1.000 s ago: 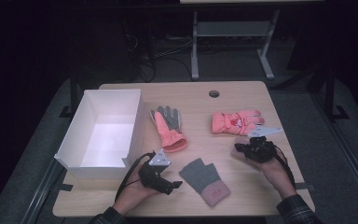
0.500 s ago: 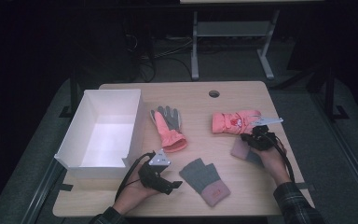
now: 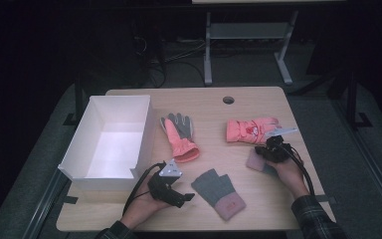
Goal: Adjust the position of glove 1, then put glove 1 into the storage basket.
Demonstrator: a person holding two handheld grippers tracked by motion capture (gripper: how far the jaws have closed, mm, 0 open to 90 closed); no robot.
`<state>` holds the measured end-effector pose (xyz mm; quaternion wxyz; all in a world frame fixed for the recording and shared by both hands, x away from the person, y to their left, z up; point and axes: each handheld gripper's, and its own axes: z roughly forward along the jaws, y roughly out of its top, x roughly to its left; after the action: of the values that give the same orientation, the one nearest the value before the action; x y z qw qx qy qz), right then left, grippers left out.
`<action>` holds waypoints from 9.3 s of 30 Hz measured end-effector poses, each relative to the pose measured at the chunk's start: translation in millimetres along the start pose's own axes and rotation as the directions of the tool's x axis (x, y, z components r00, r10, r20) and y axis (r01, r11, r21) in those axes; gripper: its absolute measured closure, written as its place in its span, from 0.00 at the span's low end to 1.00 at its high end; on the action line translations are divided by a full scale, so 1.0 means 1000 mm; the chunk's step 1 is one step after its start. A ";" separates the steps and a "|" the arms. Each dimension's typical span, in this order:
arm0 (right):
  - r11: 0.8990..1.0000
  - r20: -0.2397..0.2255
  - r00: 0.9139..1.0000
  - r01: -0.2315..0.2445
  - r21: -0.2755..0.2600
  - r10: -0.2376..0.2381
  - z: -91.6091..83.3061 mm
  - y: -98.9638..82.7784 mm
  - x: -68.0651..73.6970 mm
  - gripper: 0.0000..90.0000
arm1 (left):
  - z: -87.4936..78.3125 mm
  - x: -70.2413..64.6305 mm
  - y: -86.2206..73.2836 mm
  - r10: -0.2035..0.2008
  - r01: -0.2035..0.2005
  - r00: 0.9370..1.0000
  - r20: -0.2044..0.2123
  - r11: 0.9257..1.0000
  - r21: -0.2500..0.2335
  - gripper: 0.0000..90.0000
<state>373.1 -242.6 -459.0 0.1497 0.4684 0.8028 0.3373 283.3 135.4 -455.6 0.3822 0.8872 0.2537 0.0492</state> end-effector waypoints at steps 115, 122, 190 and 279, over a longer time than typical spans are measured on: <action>0.989 -0.185 0.978 0.112 0.096 -0.093 -0.046 -0.045 0.074 1.00 | 0.001 -0.002 -0.001 -0.027 0.027 0.999 0.025 1.000 -0.003 0.15; 0.994 -0.147 0.988 0.069 0.089 -0.056 -0.064 -0.059 0.053 1.00 | 0.001 -0.002 -0.001 -0.021 0.021 1.000 0.023 1.000 0.001 0.15; 0.997 -0.239 0.969 0.039 -0.062 -0.052 -0.072 -0.027 0.103 0.96 | 0.000 0.001 -0.001 -0.016 0.016 1.000 0.004 1.000 0.003 0.15; 0.937 -0.412 0.861 0.345 0.046 -0.297 -0.045 -0.049 0.121 1.00 | 0.045 0.002 0.048 -0.061 0.055 0.995 0.073 0.995 0.087 1.00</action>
<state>253.8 -174.2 -450.3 0.0093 0.2572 0.9016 0.3477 317.9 79.0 -453.9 0.3549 0.8961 0.2664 -0.0064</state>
